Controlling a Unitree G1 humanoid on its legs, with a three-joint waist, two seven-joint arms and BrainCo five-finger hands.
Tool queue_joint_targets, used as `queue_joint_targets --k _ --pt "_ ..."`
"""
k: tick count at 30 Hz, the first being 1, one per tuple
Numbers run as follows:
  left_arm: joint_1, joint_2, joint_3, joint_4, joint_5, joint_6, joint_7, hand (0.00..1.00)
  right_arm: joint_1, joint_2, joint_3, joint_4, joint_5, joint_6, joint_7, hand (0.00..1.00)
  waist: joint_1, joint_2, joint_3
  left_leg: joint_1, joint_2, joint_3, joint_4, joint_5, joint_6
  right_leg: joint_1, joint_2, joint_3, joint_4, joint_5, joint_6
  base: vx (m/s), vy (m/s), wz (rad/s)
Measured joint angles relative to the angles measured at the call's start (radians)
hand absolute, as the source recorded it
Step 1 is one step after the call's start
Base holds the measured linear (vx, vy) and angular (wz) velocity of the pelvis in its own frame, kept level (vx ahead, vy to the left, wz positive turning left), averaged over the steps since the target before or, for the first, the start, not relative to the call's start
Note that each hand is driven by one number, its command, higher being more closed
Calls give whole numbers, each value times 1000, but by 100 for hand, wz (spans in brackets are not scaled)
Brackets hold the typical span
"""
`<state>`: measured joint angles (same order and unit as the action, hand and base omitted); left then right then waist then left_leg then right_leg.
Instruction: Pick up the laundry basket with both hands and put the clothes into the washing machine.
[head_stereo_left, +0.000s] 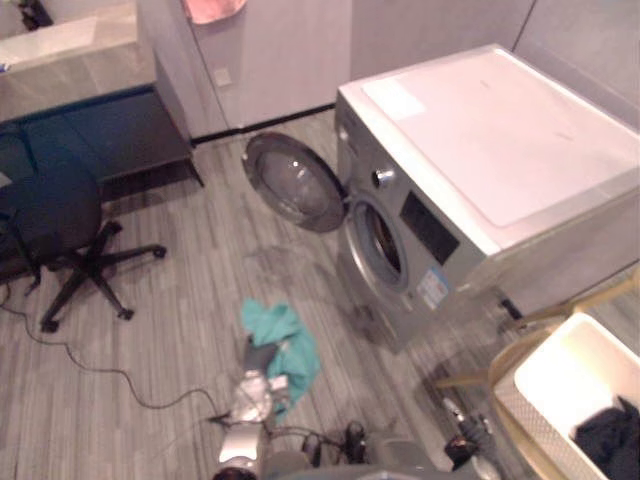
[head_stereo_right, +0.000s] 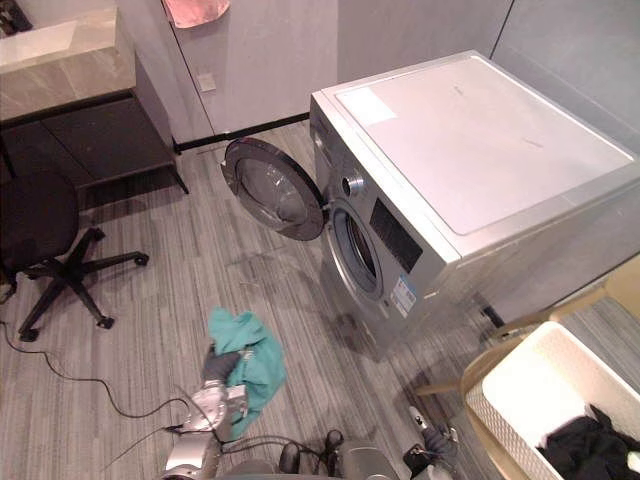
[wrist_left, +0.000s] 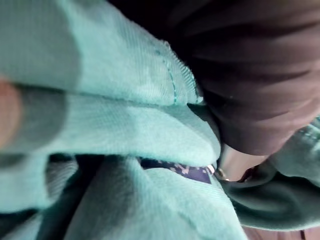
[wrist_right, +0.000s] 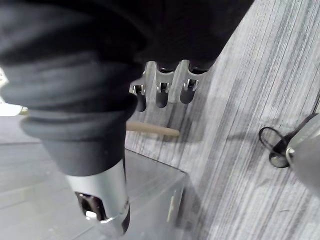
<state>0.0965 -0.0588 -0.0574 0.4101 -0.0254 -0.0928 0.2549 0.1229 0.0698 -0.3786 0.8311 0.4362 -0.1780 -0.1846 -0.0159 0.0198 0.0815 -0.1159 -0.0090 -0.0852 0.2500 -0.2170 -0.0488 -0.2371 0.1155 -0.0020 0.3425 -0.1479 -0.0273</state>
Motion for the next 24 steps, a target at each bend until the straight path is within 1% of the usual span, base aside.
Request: queue_joint_targets --k 1,2,3,4,5,6,7,8,9,10,11,12,13,14,15,16,17,18,19,20,21,22,23,24 --pt "-5 -5 -5 0 -1 0 -3 100 -4 1 0 -1 5 0 -5 0 -1 3 -1 -10 13 16 55 -25 -10 14 12 1 -7 0 -1 312 -135 -13" --pt "-15 -5 -11 -4 -2 0 -12 100 -4 11 0 -10 5 0 -8 0 -2 2 0 -43 35 40 217 -67 -41 51 34 5 -21 -11 -17 238 -111 -11" --pt "-17 -5 -15 -10 -3 0 -16 100 1 17 -2 -16 6 -1 -8 0 -2 2 2 -69 46 49 321 -76 -57 71 44 7 -23 -19 -31 275 -152 -14" --pt "-18 -5 -18 -18 -2 -1 -26 100 9 17 -7 -22 6 0 -7 0 -1 13 5 -135 76 64 552 -65 -88 111 68 13 -25 -39 -61 294 -149 -27" --pt "-17 -5 -13 -21 -2 -1 -37 100 18 15 -6 -25 6 0 -7 0 2 24 4 -207 110 73 771 -56 -101 135 95 29 -18 -57 -82 292 -125 -37" --pt "-17 -6 -8 -24 -2 0 -37 100 20 14 -6 -24 6 0 -8 0 4 27 6 -240 122 82 849 -57 -89 143 102 39 -12 -67 -89 296 -84 -49" --pt "-17 -7 8 -26 -2 0 -37 100 20 16 -5 -23 7 3 -9 0 8 27 10 -293 144 110 928 -70 -64 157 104 63 1 -82 -89 206 -46 -59" --pt "-17 -8 21 -27 -2 2 -36 100 19 13 -3 -25 8 4 -12 0 8 17 18 -337 173 138 932 -90 -28 176 104 105 0 -85 -88 263 -51 -65" --pt "-17 -9 24 -28 -3 2 -35 100 19 14 -1 -27 8 6 -13 0 14 12 22 -354 190 150 909 -99 -12 188 103 127 -4 -85 -87 282 -22 -83" --pt "-17 -9 31 -35 -6 6 -30 100 16 15 12 -37 8 7 -17 0 33 -1 29 -369 225 165 815 -107 2 216 96 172 -21 -86 -86 361 15 -96" --pt "-12 -9 29 -47 -13 7 -25 100 15 12 15 -44 7 7 -25 0 40 -16 28 -369 252 166 659 -109 6 240 86 215 -39 -86 -85 325 49 -101" --pt "-9 -8 28 -52 -13 7 -16 100 9 9 16 -44 7 6 -31 0 42 -23 25 -368 261 157 563 -109 5 246 81 240 -45 -90 -80 360 114 -109" --pt "-7 -5 29 -52 -13 6 -5 100 -11 -4 15 -32 7 6 -33 0 44 -32 16 -367 269 109 399 -99 -12 249 75 294 -52 -98 -65 385 195 -136" --pt "-6 1 31 -52 -13 6 11 100 -48 -28 16 10 3 6 -35 0 46 -26 4 -366 273 50 254 -73 -56 247 73 381 -57 -103 -56 392 242 -150" --pt "-5 1 31 -51 -14 7 15 100 -71 -40 19 34 3 8 -35 0 52 -31 3 -362 281 36 203 -62 -76 247 69 419 -59 -108 -46 396 336 -174" --pt "-5 2 30 -46 -19 7 18 100 -106 -59 21 67 2 8 -35 0 59 -29 -3 -348 290 54 147 -28 -136 256 45 476 -74 -120 -26 389 425 -158" --pt "-6 3 25 -28 -21 6 16 100 -129 -67 17 80 3 7 -36 0 55 -38 -2 -340 277 133 109 16 -158 276 4 502 -95 -125 -17 386 453 -145" --pt "-9 5 8 -7 -21 7 13 100 -132 -77 -7 88 3 5 -38 0 46 -38 -16 -330 246 184 55 94 -119 279 -25 496 -101 -130 -5 403 484 -91" --pt "-9 6 -15 0 -20 7 9 100 -130 -85 -34 92 5 5 -40 0 36 -29 -30 -313 203 220 -26 215 -64 281 -51 478 -97 -144 28 345 383 -55" --pt "-11 10 -29 0 -20 6 7 100 -131 -88 -58 99 5 5 -42 0 33 -31 -33 -293 181 222 -59 280 -52 277 -65 470 -79 -159 57 538 510 -58" --pt "-47 47 -46 6 -20 10 7 100 -144 -55 -98 125 7 7 -48 0 29 -77 -34 -265 161 288 -90 300 -9 193 -77 460 61 -126 191 420 362 -69" --pt "-54 59 -45 3 -20 9 9 100 -149 -48 -96 133 8 8 -48 0 34 -42 -28 -251 184 289 -120 298 -7 124 -64 440 130 -143 221 439 388 -109" --pt "-70 69 -27 3 -19 10 10 100 -158 -45 -94 134 8 8 -47 0 35 -22 -23 -192 206 330 -170 297 -5 65 -92 361 118 -171 192 238 288 -128" --pt "-87 71 -10 4 -8 9 11 100 -152 -46 -94 131 20 7 -50 0 35 -4 -13 -148 208 379 -182 293 1 20 -143 284 63 -160 184 205 281 -121"
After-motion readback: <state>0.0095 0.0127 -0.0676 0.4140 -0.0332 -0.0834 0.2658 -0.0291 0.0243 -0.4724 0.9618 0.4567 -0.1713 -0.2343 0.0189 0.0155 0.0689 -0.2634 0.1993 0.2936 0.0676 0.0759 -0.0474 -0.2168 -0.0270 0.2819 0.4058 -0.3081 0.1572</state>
